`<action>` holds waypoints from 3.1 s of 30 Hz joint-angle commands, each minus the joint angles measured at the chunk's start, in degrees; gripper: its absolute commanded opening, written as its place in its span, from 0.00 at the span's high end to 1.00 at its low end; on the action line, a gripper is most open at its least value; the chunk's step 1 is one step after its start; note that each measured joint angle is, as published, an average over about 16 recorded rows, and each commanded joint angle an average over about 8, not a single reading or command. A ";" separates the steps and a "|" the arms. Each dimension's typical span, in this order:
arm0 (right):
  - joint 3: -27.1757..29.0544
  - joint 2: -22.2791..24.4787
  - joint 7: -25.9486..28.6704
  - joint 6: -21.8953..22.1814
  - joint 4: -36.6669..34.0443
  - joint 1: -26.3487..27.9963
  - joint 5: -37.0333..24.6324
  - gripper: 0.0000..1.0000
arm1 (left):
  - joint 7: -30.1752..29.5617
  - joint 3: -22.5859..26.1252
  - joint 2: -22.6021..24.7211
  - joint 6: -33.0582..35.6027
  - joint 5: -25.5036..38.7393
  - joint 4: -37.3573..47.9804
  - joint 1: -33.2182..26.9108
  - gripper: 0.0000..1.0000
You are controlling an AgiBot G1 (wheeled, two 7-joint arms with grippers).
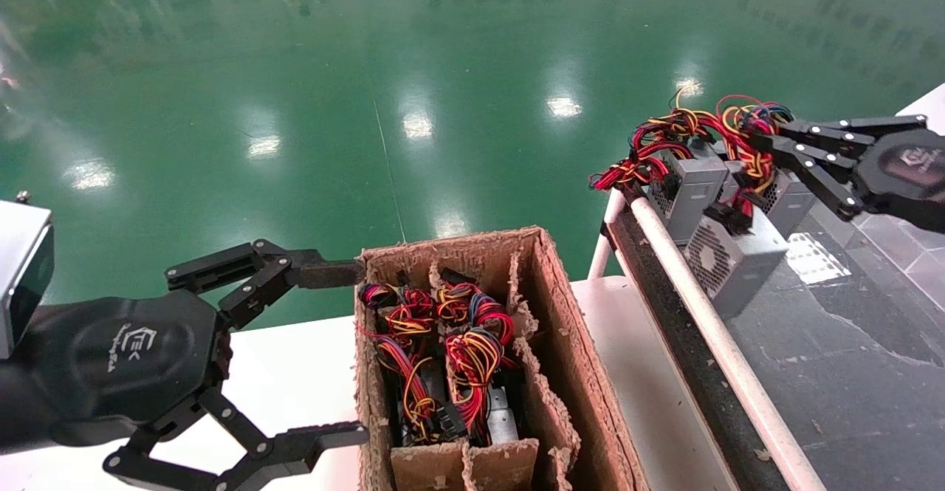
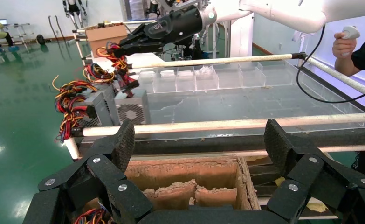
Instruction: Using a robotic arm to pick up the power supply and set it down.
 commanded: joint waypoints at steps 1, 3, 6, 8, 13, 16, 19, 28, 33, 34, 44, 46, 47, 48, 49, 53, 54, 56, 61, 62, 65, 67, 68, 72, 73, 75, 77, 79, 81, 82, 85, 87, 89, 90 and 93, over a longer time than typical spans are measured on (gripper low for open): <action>-0.70 -0.95 -0.09 0.00 -1.37 1.59 -0.98 1.00 | 0.00 0.01 0.00 0.00 0.00 0.00 0.00 0.00; -1.15 -1.93 -1.03 0.42 -2.88 2.99 -1.88 1.00 | 0.01 0.01 -0.01 -0.01 -0.01 0.00 0.00 0.00; -1.77 -3.49 -2.71 1.35 -5.21 4.95 -3.22 1.00 | 0.01 0.02 -0.01 -0.01 -0.01 0.00 0.00 0.00; -2.20 -4.65 -3.77 1.99 -7.07 6.20 -4.07 1.00 | 0.01 0.03 -0.01 -0.01 -0.02 0.00 -0.01 0.00; -3.21 -7.10 -5.98 2.38 -12.29 9.27 -5.71 1.00 | 0.02 0.04 -0.02 -0.02 -0.03 0.00 -0.01 0.00; -3.61 -8.13 -7.48 1.93 -15.16 11.08 -6.31 1.00 | 0.03 0.05 -0.02 -0.02 -0.04 0.00 -0.01 0.00; -3.83 -8.96 -9.15 1.70 -17.70 12.67 -6.71 1.00 | 0.03 0.06 -0.02 -0.03 -0.04 0.00 -0.01 0.00; -4.26 -10.88 -12.04 0.66 -24.54 16.34 -7.36 0.50 | 0.04 0.09 -0.04 -0.04 -0.06 0.00 -0.02 0.00; -4.68 -11.27 -13.11 -0.57 -27.13 17.71 -7.87 0.00 | 0.05 0.10 -0.04 -0.04 -0.07 0.00 -0.02 0.00; -4.78 -11.31 -13.33 -0.79 -27.55 17.95 -8.02 0.00 | 0.05 0.11 -0.04 -0.05 -0.07 0.00 -0.02 0.00; -5.89 -11.09 -15.19 -2.27 -31.10 19.62 -9.66 0.00 | 0.07 0.14 -0.06 -0.06 -0.09 0.00 -0.03 0.00; -6.04 -10.97 -15.54 -2.58 -31.65 19.83 -9.88 0.00 | 0.07 0.14 -0.06 -0.06 -0.10 0.00 -0.03 0.00; -6.10 -10.91 -15.71 -2.74 -31.88 19.95 -9.97 0.00 | 0.07 0.14 -0.06 -0.06 -0.10 0.00 -0.03 0.00; -6.17 -10.84 -15.89 -2.90 -32.09 20.08 -10.07 0.00 | 0.07 0.15 -0.06 -0.06 -0.10 0.00 -0.03 0.00; -6.24 -10.78 -16.04 -3.06 -32.28 20.22 -10.18 0.00 | 0.07 0.15 -0.06 -0.06 -0.10 0.00 -0.03 0.00; -6.65 -10.56 -16.04 -3.83 -33.01 20.98 -10.76 0.00 | 0.08 0.16 -0.07 -0.07 -0.11 0.00 -0.04 0.00; -6.73 -10.49 -15.84 -4.15 -33.23 21.23 -10.87 0.00 | 0.08 0.16 -0.07 -0.07 -0.11 0.00 -0.04 0.00; -6.73 -10.33 -15.19 -4.96 -33.77 21.73 -10.82 0.00 | 0.09 0.17 -0.07 -0.07 -0.12 0.00 -0.04 0.00; -5.27 -9.69 -12.58 -8.38 -35.84 22.61 -8.46 0.00 | 0.09 0.18 -0.08 -0.08 -0.13 0.00 -0.04 0.00; -4.89 -9.54 -12.03 -9.05 -36.20 22.68 -7.84 0.00 | 0.09 0.18 -0.08 -0.08 -0.13 0.00 -0.04 0.00; -4.12 -9.06 -10.48 -10.51 -35.95 22.20 -6.24 0.00 | 0.10 0.18 -0.08 -0.09 -0.14 0.02 -0.04 0.00; -3.91 -8.71 -9.47 -11.00 -34.75 21.44 -5.37 0.00 | 0.11 0.19 -0.08 -0.09 -0.14 0.03 -0.04 0.00; -3.82 -8.53 -8.92 -11.20 -33.92 20.95 -4.90 0.00 | 0.11 0.19 -0.08 -0.09 -0.15 0.04 -0.04 0.00; -3.72 -7.84 -7.03 -11.41 -29.35 18.40 -3.13 0.00 | 0.13 0.20 -0.08 -0.08 -0.15 0.05 -0.05 0.00; -3.69 -7.66 -6.54 -11.47 -28.17 17.75 -2.67 0.00 | 0.13 0.21 -0.08 -0.08 -0.15 0.05 -0.05 0.00; -3.64 -7.31 -5.59 -11.58 -25.87 16.46 -1.78 0.00 | 0.13 0.21 -0.08 -0.08 -0.16 0.06 -0.06 0.00; -3.59 -6.97 -4.63 -11.69 -23.56 15.17 -0.88 0.00 | 0.13 0.22 -0.08 -0.08 -0.16 0.06 -0.06 0.00; -3.53 -6.61 -3.66 -11.80 -21.20 13.86 0.03 0.00 | 0.14 0.23 -0.08 -0.08 -0.16 0.06 -0.06 0.00; -3.48 -6.26 -2.70 -11.91 -18.89 12.57 0.93 0.00 | 0.14 0.23 -0.08 -0.08 -0.17 0.06 -0.06 0.00; -3.46 -6.08 -2.21 -11.96 -17.71 11.92 1.38 0.00 | 0.14 0.23 -0.08 -0.08 -0.17 0.06 -0.06 0.00; -3.38 -5.56 -0.77 -12.13 -14.23 9.97 2.73 0.00 | 0.15 0.24 -0.09 -0.09 -0.18 0.06 -0.07 0.00; -3.33 -5.21 0.19 -12.23 -11.92 8.68 3.63 0.00 | 0.15 0.25 -0.09 -0.09 -0.18 0.07 -0.07 0.00; -3.27 -4.86 1.14 -12.34 -9.62 7.40 4.52 0.00 | 0.15 0.25 -0.09 -0.09 -0.18 0.07 -0.07 0.00; -3.25 -4.68 1.63 -12.40 -8.44 6.74 4.98 0.00 | 0.15 0.26 -0.09 -0.09 -0.18 0.07 -0.07 0.00; -3.17 -4.16 3.07 -12.56 -4.96 4.80 6.33 0.00 | 0.16 0.27 -0.10 -0.09 -0.19 0.07 -0.07 0.00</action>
